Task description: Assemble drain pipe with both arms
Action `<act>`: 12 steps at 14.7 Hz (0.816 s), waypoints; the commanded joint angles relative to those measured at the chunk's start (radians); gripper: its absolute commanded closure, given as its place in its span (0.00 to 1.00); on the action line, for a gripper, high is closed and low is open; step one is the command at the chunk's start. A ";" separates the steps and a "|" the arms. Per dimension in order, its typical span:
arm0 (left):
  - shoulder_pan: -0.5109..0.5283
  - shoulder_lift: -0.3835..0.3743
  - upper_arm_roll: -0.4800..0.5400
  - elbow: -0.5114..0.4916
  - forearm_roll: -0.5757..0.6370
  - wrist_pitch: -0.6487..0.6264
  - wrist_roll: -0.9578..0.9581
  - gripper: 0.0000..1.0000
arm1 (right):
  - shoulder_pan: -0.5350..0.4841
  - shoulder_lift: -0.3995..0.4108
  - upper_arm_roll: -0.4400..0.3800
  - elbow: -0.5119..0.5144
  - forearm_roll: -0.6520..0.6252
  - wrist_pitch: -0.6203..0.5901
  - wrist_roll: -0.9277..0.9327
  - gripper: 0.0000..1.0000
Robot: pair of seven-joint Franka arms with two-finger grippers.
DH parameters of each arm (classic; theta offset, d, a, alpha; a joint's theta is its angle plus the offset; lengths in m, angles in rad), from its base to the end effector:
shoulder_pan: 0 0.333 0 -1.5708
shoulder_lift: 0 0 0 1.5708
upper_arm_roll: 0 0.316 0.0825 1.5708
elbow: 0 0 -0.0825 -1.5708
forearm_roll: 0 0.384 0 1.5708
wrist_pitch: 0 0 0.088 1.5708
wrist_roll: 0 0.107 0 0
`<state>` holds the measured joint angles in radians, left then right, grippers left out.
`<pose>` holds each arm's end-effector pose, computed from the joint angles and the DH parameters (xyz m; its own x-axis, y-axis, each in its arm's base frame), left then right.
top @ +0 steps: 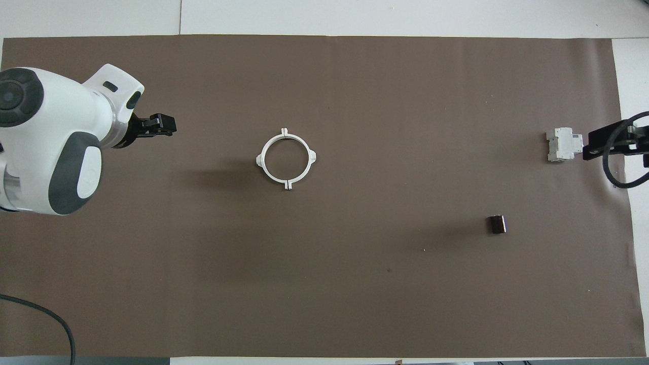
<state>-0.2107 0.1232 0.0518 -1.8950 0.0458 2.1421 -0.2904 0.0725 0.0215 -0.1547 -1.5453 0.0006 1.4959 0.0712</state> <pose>0.5957 -0.0945 0.4496 0.9856 0.1065 0.1316 0.1088 -0.9940 -0.0104 0.5513 -0.0444 0.6184 0.9858 -0.1527 -0.0702 -0.1526 -0.9883 0.0077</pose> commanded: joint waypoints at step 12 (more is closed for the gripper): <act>0.237 -0.126 0.006 0.261 -0.075 -0.478 0.363 0.00 | -0.002 -0.018 0.001 -0.016 0.018 0.015 -0.025 0.00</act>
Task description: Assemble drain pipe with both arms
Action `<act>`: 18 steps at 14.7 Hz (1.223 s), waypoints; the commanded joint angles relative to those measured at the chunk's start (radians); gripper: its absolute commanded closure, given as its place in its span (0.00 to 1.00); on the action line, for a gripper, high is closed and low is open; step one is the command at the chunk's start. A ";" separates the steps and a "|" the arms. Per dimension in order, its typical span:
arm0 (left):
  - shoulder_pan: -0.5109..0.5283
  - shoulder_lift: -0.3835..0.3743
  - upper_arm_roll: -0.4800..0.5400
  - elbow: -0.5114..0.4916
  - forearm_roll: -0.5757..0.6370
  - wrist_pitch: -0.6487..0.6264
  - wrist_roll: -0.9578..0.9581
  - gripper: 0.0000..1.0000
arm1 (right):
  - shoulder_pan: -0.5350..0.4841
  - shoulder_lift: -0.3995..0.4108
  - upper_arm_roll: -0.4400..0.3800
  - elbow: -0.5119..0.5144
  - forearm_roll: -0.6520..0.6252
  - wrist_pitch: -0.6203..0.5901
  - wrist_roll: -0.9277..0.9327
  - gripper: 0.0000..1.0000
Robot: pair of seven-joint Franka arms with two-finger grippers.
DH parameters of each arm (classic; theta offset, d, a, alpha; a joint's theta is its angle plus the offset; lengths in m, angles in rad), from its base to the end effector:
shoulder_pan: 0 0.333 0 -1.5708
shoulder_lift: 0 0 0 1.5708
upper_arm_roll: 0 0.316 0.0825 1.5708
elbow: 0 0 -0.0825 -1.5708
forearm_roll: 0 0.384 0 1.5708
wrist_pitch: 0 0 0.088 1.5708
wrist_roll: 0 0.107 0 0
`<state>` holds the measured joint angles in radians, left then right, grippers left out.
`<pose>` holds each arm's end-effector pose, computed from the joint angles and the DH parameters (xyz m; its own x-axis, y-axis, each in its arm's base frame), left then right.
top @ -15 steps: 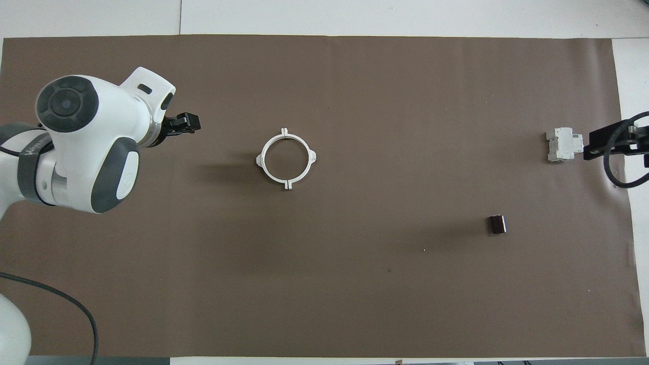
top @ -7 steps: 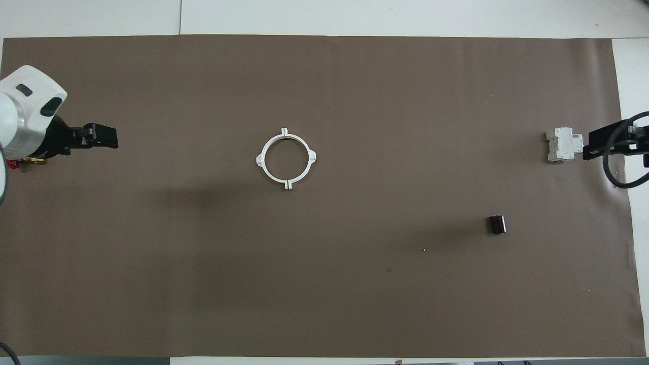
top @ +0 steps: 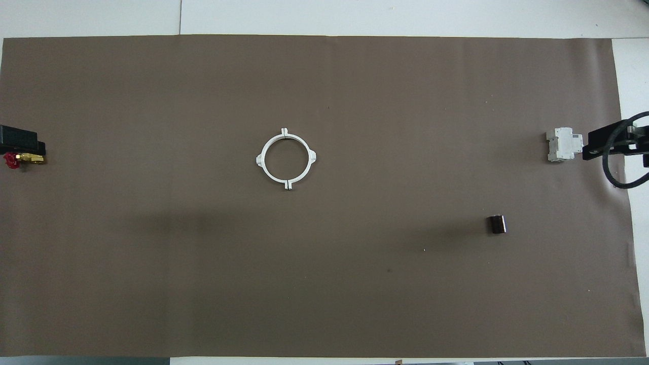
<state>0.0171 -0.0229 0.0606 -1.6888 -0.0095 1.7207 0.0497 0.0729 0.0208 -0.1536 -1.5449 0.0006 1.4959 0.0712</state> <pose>0.5574 0.0429 0.5944 0.9980 0.0294 0.0552 0.0290 -0.9995 0.0081 0.5512 -0.0436 0.6189 0.9861 -0.1513 -0.0691 -0.1511 -0.9885 0.0075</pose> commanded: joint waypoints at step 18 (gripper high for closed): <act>0.004 0.011 -0.008 0.058 -0.007 -0.096 0.009 0.00 | -0.002 -0.018 0.000 -0.017 0.018 0.015 -0.025 0.00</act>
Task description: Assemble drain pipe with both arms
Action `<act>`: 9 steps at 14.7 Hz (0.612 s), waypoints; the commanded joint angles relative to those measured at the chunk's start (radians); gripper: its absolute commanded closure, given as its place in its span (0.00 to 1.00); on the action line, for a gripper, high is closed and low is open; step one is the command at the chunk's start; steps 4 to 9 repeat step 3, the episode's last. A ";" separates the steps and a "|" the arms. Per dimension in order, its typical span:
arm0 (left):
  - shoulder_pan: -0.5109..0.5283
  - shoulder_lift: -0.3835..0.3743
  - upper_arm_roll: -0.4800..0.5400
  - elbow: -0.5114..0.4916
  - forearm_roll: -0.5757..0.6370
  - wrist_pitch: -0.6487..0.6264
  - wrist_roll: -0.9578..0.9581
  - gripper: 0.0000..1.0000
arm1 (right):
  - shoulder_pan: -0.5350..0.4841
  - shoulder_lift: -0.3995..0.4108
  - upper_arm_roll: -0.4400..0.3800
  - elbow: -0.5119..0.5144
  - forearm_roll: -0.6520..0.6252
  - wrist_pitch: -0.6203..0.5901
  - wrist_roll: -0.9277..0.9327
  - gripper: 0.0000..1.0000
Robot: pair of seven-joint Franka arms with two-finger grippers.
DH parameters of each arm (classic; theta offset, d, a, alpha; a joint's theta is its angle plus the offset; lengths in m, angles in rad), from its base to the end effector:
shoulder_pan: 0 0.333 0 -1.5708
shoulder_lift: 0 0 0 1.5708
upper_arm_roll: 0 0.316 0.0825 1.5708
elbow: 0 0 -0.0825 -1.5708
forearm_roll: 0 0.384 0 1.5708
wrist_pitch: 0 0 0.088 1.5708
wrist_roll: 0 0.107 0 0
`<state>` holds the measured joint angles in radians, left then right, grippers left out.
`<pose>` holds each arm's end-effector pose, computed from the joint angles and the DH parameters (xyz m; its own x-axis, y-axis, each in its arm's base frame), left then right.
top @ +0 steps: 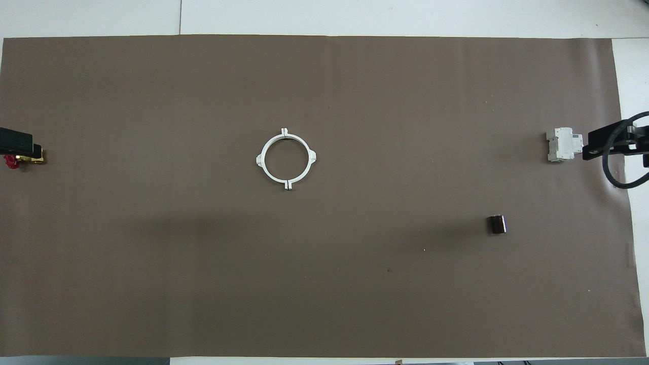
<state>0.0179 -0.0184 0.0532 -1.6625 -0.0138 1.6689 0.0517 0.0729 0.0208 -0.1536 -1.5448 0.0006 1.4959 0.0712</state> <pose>0.5550 0.0384 0.5998 0.9995 0.0207 0.0255 0.0204 -0.9997 0.0134 0.5512 -0.0436 0.6190 0.9861 -0.1513 -0.0690 -0.1511 -0.9885 0.0075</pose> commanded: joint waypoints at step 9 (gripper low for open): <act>-0.001 0.002 -0.001 0.029 0.003 -0.052 0.007 0.00 | -0.002 -0.018 0.000 -0.017 0.018 0.015 -0.025 0.00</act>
